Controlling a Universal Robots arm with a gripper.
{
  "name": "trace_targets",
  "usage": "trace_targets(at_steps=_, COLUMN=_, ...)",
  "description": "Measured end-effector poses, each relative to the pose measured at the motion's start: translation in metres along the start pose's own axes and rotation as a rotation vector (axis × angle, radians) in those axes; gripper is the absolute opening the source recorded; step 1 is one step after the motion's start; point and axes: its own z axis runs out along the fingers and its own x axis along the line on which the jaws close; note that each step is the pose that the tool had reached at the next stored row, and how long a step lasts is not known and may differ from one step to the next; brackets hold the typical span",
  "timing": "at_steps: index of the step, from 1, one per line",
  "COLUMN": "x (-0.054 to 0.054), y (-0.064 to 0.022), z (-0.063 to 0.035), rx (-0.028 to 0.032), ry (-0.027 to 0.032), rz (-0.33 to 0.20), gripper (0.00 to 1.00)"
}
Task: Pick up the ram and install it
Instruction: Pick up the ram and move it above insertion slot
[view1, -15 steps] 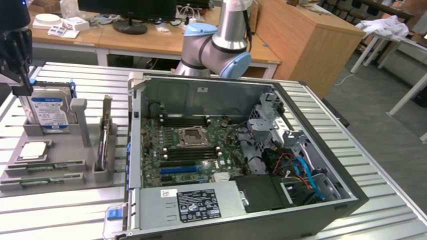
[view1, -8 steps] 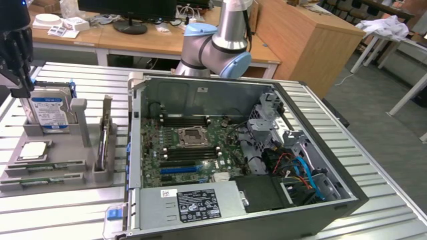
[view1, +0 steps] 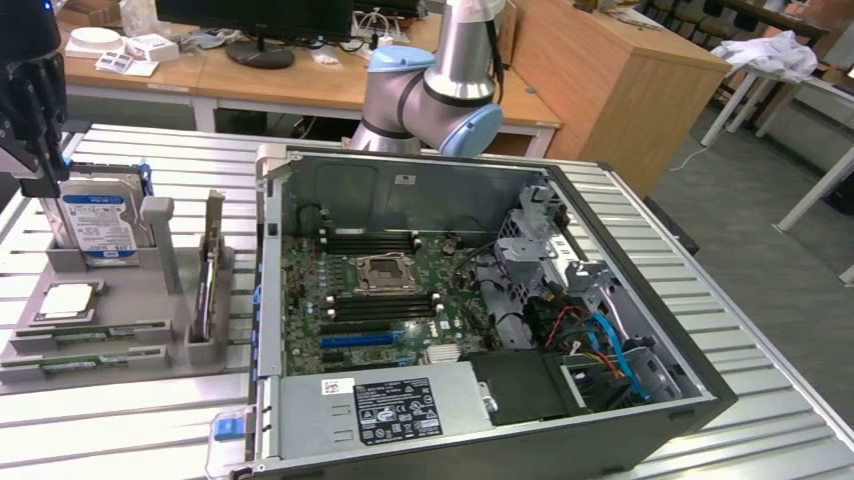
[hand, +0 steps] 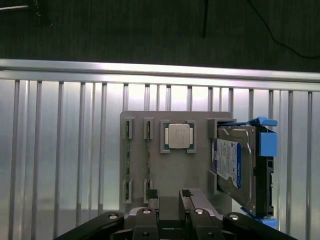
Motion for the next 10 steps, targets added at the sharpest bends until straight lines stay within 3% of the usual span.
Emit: trace_targets(at_steps=10, x=0.0011, y=0.0000, z=0.0001, rx=0.0002, ry=-0.0001, rz=0.000, gripper=0.30)
